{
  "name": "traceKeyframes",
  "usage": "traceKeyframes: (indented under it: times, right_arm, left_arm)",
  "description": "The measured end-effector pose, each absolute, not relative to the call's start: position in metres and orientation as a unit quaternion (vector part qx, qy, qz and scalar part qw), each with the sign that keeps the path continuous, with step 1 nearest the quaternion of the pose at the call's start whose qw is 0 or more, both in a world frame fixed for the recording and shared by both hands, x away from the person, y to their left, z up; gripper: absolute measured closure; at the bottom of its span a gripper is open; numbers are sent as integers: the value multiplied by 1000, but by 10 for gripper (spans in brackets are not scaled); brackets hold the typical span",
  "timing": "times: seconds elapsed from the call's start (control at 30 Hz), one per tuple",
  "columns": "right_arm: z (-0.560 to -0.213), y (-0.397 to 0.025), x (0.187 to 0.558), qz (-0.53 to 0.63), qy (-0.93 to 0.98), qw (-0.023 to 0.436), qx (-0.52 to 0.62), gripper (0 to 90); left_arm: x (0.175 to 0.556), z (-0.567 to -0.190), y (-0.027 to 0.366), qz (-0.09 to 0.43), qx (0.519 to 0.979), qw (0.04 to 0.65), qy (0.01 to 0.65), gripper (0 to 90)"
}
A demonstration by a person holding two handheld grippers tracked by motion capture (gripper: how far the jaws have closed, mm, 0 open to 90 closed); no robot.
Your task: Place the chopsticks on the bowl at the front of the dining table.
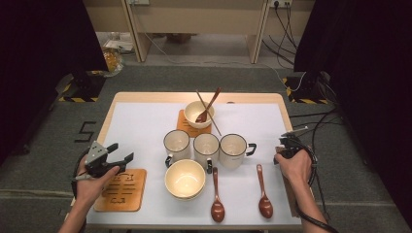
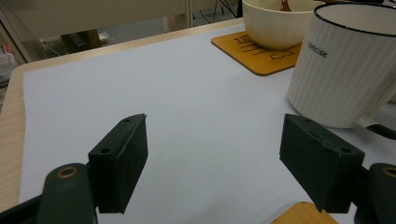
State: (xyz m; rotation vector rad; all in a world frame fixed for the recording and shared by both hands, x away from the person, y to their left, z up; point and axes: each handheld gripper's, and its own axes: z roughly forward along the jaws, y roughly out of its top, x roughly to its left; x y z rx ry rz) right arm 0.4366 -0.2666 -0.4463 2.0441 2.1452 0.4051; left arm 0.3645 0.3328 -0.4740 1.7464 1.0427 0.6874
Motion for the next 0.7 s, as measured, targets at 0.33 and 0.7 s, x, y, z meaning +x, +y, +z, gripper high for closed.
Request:
traceKeyframes:
  times: [0.33,0.7]
  right_arm:
    - [-447,-265,436,135,716,76,681,685]
    - [-450,-263,435,133,718,71,679,723]
  left_arm:
    - [364,-474,332,281,715,477,426,231]
    - [364,-475,332,280,716,477,426,231]
